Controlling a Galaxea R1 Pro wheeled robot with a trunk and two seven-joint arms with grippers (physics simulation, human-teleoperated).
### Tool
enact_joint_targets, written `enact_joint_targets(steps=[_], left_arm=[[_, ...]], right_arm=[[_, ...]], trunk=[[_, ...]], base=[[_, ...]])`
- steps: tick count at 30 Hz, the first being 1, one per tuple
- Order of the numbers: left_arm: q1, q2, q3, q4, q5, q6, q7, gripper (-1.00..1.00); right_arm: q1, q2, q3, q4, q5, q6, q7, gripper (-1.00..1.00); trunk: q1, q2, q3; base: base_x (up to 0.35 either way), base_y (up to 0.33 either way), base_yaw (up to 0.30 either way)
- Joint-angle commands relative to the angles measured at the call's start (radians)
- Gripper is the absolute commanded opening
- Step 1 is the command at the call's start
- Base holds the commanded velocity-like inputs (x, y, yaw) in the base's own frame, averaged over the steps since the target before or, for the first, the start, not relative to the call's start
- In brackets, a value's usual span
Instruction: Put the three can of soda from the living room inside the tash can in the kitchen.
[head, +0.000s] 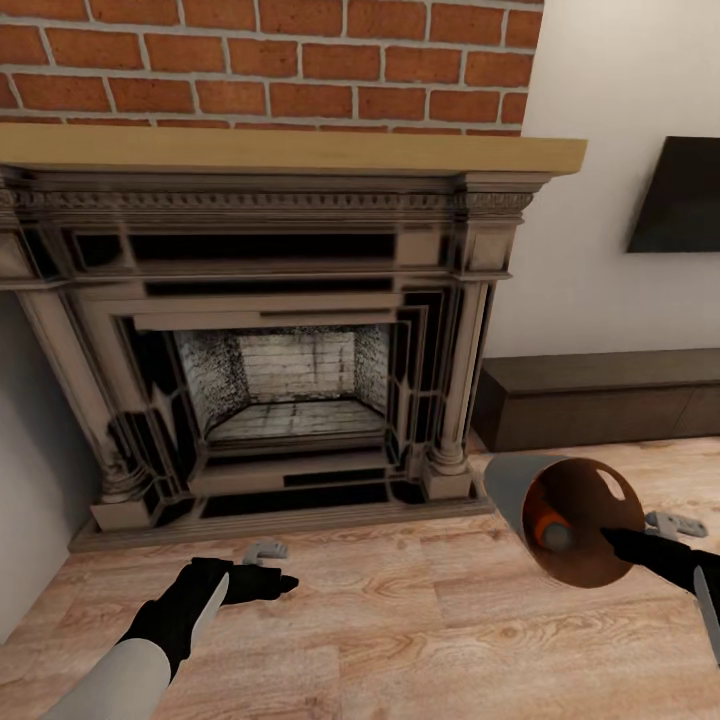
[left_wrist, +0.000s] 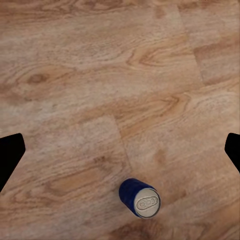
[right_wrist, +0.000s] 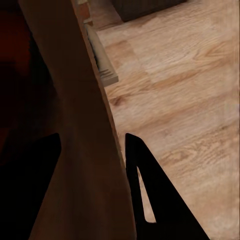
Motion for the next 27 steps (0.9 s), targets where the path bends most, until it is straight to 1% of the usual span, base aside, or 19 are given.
enact_joint_targets(steps=[1,2,3,4,5,6,7,8,9,11,12,14,15,16,19,20,22,23,27], left_arm=[[0.000,0.000,0.000,0.000,0.000,-0.001,0.001,1.00],[0.000,0.000,0.000,0.001,-0.001,-0.001,0.002,1.00],[0.000,0.000,0.000,0.001,-0.001,-0.001,0.002,1.00],[0.000,0.000,0.000,0.001,-0.001,-0.001,0.002,1.00],[0.000,0.000,0.000,0.001,-0.001,-0.002,0.002,1.00],[0.000,0.000,0.000,0.001,-0.001,-0.002,0.003,1.00],[0.000,0.000,0.000,0.001,-0.001,-0.003,0.003,1.00],[0.000,0.000,-0.001,0.001,-0.001,-0.003,0.002,1.00],[0.000,0.000,-0.001,0.001,-0.002,-0.003,0.003,1.00],[0.000,0.000,-0.001,0.015,-0.003,-0.003,0.003,1.00],[0.000,-0.001,-0.001,0.021,-0.003,-0.003,0.003,1.00],[0.000,-0.001,0.000,0.052,-0.002,-0.003,0.006,1.00],[0.000,-0.001,0.000,0.058,-0.002,-0.003,0.009,1.00],[0.000,-0.002,0.000,0.067,-0.002,-0.003,0.018,1.00],[0.000,-0.002,0.000,0.075,-0.002,-0.003,0.036,1.00],[0.000,-0.003,0.000,0.078,-0.002,-0.003,0.044,1.00],[0.000,-0.005,0.000,0.080,-0.003,-0.003,0.050,1.00],[0.000,-0.006,0.000,0.081,-0.003,-0.004,0.054,1.00],[0.000,-0.018,-0.001,0.083,-0.004,-0.011,0.072,1.00]], right_arm=[[0.000,-0.009,0.001,-0.003,-0.023,0.017,0.006,-1.00],[-0.003,-0.032,0.001,-0.009,-0.025,0.037,0.007,-1.00],[-0.004,-0.045,0.001,-0.013,-0.025,0.049,0.008,-1.00],[-0.006,-0.072,0.001,-0.022,-0.028,0.076,0.008,-1.00],[-0.006,-0.085,0.002,-0.028,-0.029,0.090,0.008,-1.00],[-0.008,-0.120,0.002,-0.051,-0.032,0.138,0.009,-1.00],[-0.008,-0.129,0.002,-0.060,-0.032,0.155,0.010,-1.00],[-0.010,-0.146,0.003,-0.078,-0.033,0.188,0.010,-1.00],[-0.011,-0.154,0.003,-0.087,-0.033,0.204,0.010,-1.00],[-0.022,-0.189,0.006,-0.107,-0.034,0.264,0.010,-1.00],[-0.026,-0.199,0.007,-0.110,-0.034,0.278,0.010,-1.00],[-0.037,-0.238,0.011,-0.117,-0.035,0.321,0.010,-1.00],[-0.040,-0.247,0.011,-0.118,-0.035,0.329,0.010,-1.00],[-0.043,-0.263,0.012,-0.120,-0.035,0.344,0.011,-1.00],[-0.054,-0.283,0.013,-0.121,-0.036,0.362,0.011,-1.00],[-0.062,-0.294,0.014,-0.122,-0.036,0.372,0.011,-1.00],[-0.068,-0.304,0.015,-0.122,-0.036,0.381,0.012,-1.00],[-0.076,-0.313,0.015,-0.122,-0.036,0.391,0.012,-1.00],[-0.102,-0.333,0.017,-0.122,-0.036,0.424,0.024,-1.00]], trunk=[[0.000,0.000,0.000],[0.000,0.000,0.000],[0.000,0.000,0.000],[0.000,0.000,0.000],[0.000,0.000,0.000],[0.000,0.000,0.000],[0.000,0.000,0.000],[0.000,0.000,0.000],[0.000,0.000,0.000],[0.000,0.000,0.000],[0.000,0.000,0.000],[0.000,0.000,0.000],[0.000,0.000,0.000],[0.000,0.000,0.000],[0.000,0.000,0.000],[0.000,0.000,0.000],[0.000,0.000,0.000],[0.000,0.000,0.000],[0.000,0.000,0.000]], base=[[0.000,0.000,0.000],[0.000,0.000,0.000],[0.000,0.000,0.000],[0.000,0.000,0.000],[0.000,0.000,0.000],[0.000,0.000,0.000],[0.000,0.000,0.000],[0.000,0.000,0.000],[0.000,0.000,0.000],[0.000,0.000,0.000],[0.000,0.000,0.000],[0.000,0.000,0.000],[0.000,0.000,0.000],[0.000,0.000,0.000],[0.000,0.000,0.000],[0.000,0.000,0.000],[0.000,0.000,0.000],[0.000,0.000,0.000],[0.000,0.000,0.000]])
